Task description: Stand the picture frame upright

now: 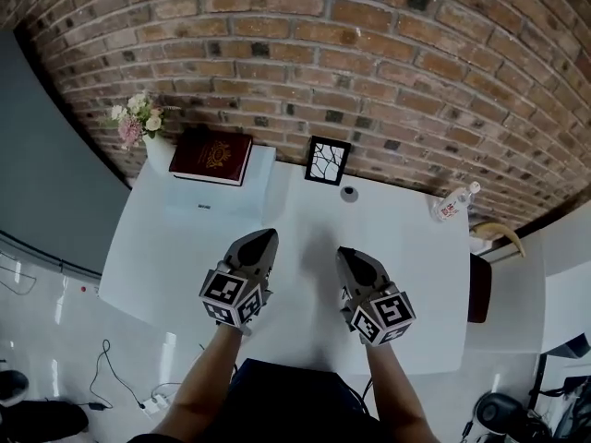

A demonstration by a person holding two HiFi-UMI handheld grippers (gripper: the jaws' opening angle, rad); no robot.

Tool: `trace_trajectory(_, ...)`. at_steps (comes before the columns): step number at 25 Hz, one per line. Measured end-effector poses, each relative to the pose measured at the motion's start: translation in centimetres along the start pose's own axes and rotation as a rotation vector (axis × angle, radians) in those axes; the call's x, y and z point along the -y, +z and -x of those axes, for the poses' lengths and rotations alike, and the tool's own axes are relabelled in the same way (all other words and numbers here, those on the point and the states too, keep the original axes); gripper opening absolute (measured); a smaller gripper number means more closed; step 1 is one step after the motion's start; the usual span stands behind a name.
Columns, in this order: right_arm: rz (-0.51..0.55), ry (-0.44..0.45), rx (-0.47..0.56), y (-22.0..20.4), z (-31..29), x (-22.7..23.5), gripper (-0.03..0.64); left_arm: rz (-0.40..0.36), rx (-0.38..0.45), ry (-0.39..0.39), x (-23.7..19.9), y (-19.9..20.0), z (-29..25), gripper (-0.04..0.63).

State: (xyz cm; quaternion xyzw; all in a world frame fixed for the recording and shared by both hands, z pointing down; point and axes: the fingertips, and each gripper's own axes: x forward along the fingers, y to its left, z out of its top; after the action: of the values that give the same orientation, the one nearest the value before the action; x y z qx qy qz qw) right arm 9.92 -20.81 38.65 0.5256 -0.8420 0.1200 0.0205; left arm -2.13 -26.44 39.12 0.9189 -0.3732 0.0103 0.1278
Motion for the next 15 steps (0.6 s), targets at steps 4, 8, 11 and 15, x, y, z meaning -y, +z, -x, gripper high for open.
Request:
trace_trajectory(4, -0.008, 0.009, 0.009, 0.3, 1.8, -1.0, 0.005, -0.002, 0.019, 0.012, 1.1, 0.5, 2.1, 0.000)
trace_trajectory(8, 0.002, 0.018, 0.023, 0.7, 3.2, -1.8, 0.005, -0.028, 0.043, 0.002, 2.9, 1.4, 3.7, 0.000)
trace_trajectory(11, 0.014, 0.030, 0.027, 0.9, 4.1, -2.5, 0.005, -0.044, 0.053, 0.001, 4.1, 1.6, 4.8, 0.000)
trace_trajectory(15, 0.033, 0.044, 0.024, 0.8, 5.6, -3.5, 0.005, -0.060, 0.050, 0.004, 5.5, 1.1, 6.4, 0.000)
